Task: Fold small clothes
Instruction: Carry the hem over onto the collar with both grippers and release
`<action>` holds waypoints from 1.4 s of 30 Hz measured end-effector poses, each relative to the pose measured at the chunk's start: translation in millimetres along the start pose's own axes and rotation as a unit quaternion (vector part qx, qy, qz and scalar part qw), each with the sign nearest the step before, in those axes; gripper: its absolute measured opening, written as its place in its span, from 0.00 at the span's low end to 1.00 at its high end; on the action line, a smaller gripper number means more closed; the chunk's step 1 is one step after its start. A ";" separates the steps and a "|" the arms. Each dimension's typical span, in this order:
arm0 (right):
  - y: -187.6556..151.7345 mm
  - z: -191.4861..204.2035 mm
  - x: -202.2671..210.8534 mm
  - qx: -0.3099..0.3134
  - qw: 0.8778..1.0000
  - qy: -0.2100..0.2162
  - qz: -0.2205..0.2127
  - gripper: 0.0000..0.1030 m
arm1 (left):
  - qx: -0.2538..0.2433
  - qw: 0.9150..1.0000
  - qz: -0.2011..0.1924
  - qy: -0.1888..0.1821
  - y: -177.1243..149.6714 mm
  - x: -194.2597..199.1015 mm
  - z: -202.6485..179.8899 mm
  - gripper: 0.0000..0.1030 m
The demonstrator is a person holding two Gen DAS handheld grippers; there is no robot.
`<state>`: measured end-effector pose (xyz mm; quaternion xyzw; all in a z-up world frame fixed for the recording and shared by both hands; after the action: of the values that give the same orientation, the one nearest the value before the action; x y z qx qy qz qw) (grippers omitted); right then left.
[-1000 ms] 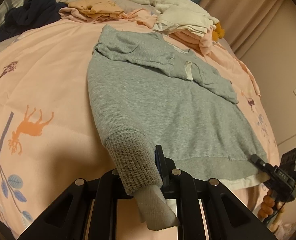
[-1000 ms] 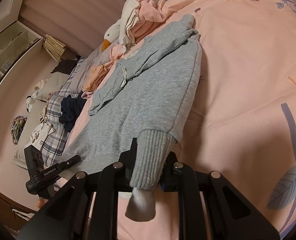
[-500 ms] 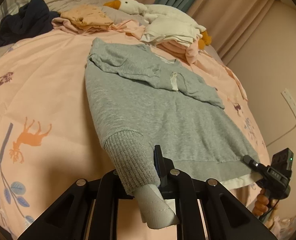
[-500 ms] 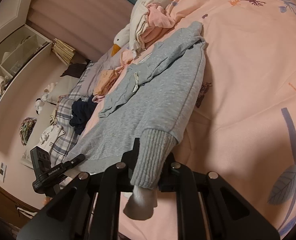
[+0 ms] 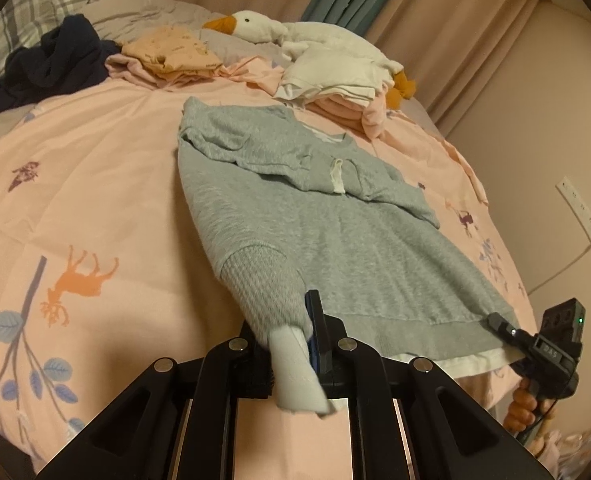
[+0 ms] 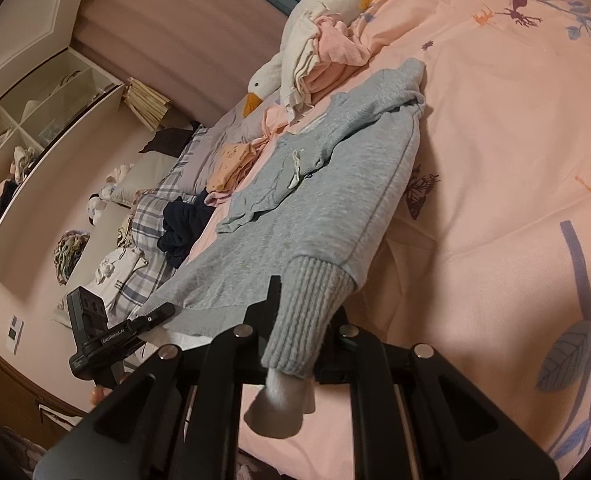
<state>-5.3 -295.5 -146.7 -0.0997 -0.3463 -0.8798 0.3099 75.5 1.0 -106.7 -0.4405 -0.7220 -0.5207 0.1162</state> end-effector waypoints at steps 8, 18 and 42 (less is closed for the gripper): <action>-3.0 15.4 6.8 0.022 1.000 0.010 0.004 0.11 | -0.016 1.000 -0.004 0.001 -1.1 6.5 -2.1 0.10; 4.7 18.5 3.0 0.013 1.000 0.017 0.007 0.12 | 0.021 1.000 -0.017 -0.014 19.7 2.6 9.7 0.10; 203.9 10.0 -129.5 -0.022 0.999 -0.045 0.002 0.13 | 0.046 0.998 -0.051 0.011 215.1 -120.1 29.4 0.10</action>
<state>221.7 -343.0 -78.2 -0.1465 -0.3404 -0.8811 0.2939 317.2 -20.7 -55.0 -0.3916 -0.7654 -0.4968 0.1180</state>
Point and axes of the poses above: each gripper's, at about its wrist camera, not at the fingertips, and x roughly against the way its jaws point, z to its left, y to its top, the point moved 8 cm from there along -x, roughly the way its jaws point, and after that the axes turned 4 degrees about -z, right-handed, at the moved point
